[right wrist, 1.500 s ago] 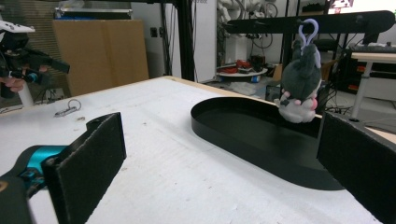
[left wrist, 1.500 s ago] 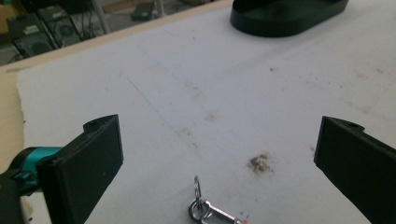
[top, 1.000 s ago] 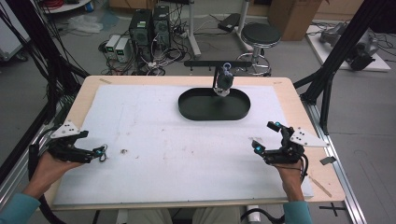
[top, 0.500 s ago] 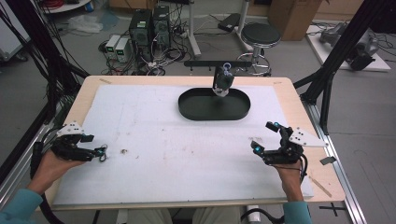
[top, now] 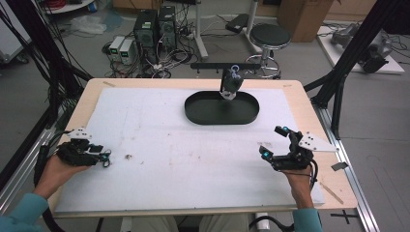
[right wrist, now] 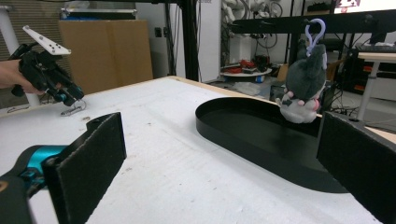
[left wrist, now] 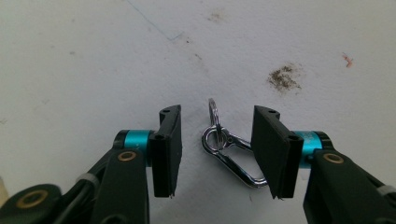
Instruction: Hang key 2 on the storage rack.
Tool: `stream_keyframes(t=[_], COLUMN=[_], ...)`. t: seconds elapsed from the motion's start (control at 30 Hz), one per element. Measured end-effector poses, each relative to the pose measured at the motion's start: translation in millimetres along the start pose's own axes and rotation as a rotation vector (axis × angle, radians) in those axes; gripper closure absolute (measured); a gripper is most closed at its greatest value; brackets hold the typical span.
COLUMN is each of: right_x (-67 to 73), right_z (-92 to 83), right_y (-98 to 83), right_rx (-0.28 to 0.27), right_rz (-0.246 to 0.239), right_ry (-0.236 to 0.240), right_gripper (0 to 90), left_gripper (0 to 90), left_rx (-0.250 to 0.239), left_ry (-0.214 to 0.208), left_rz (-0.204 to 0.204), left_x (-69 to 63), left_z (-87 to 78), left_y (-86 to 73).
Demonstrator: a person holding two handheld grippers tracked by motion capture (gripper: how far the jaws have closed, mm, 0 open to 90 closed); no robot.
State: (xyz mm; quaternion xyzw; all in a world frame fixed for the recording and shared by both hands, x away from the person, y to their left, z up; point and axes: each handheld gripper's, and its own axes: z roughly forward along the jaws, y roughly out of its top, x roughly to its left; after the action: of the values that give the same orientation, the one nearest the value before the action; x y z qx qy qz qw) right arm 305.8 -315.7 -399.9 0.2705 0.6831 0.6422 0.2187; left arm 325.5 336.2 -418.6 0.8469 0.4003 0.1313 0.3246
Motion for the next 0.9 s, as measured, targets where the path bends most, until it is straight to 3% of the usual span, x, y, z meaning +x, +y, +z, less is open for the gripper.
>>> stream_keyframes(t=[0.43,0.9], right_x=[0.7,1.1], right_z=[1.2,2.7], right_y=[-0.5,-1.0], right_rx=[0.009,0.015], right_rz=[0.005,0.006], right_ry=[0.003,0.006], right_gripper=[1.2,1.2], left_gripper=[73.9,82.2], left_rx=[0.03,0.03], left_ry=[0.004,0.013], left_rz=[-0.006,-0.011], left_x=[0.4,1.1], left_z=[3.8,6.0], left_y=[1.0,1.6])
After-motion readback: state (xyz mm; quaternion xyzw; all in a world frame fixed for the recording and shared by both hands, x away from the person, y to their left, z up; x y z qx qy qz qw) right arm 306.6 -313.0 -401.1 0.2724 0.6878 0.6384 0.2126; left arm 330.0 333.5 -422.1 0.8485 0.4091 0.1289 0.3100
